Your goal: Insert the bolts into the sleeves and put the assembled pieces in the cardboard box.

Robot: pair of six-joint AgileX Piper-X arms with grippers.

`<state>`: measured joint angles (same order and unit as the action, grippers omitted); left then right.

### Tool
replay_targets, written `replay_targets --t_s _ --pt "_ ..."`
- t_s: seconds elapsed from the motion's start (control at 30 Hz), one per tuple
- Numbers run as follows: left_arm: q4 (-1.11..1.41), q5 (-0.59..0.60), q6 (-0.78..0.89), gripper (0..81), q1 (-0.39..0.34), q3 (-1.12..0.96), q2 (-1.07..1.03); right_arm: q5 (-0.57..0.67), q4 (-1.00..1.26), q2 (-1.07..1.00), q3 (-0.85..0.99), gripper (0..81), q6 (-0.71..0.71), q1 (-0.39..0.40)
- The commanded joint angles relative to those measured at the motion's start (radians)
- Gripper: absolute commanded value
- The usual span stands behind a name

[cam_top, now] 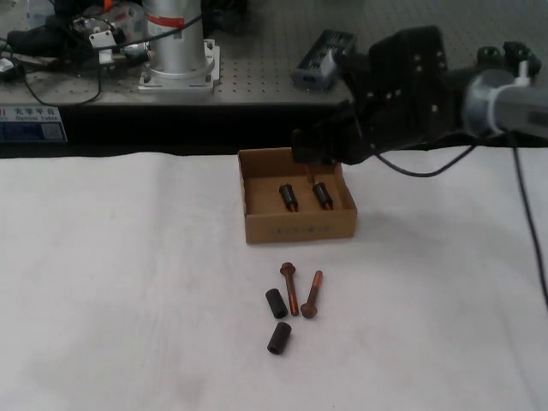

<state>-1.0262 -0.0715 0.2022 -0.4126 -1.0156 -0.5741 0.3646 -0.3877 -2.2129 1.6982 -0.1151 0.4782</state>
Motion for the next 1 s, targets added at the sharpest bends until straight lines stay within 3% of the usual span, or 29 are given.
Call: replay_targets --t_s 0.0,0.2,0.27,0.4,0.5,0.8,0.97 --pt "-0.007 -0.022 -0.01 45.5 0.002 -0.007 -0.001 0.003 -0.026 -0.008 0.037 2.5 0.008 -0.003" --pt "-0.007 -0.056 -0.01 45.5 0.002 -0.007 -0.006 -0.041 -0.089 -0.065 0.087 0.2 0.073 -0.001" --pt "-0.005 -0.06 -0.01 45.5 0.002 -0.007 -0.006 -0.063 -0.092 -0.065 0.087 7.8 0.073 0.0" --pt "-0.005 -0.06 -0.01 45.5 0.002 -0.007 -0.006 -0.063 -0.097 -0.065 0.09 30.7 0.073 0.001" --pt "-0.005 -0.06 -0.01 45.5 0.002 -0.007 -0.006 -0.063 -0.116 -0.06 0.09 38.9 0.073 0.001" --pt "-0.005 -0.06 -0.039 45.5 0.002 -0.007 -0.006 -0.057 -0.345 0.046 0.092 39.8 0.073 0.001" --pt "-0.005 -0.06 -0.11 45.5 0.002 -0.007 -0.02 -0.059 -0.525 0.144 0.058 39.8 0.144 0.001"
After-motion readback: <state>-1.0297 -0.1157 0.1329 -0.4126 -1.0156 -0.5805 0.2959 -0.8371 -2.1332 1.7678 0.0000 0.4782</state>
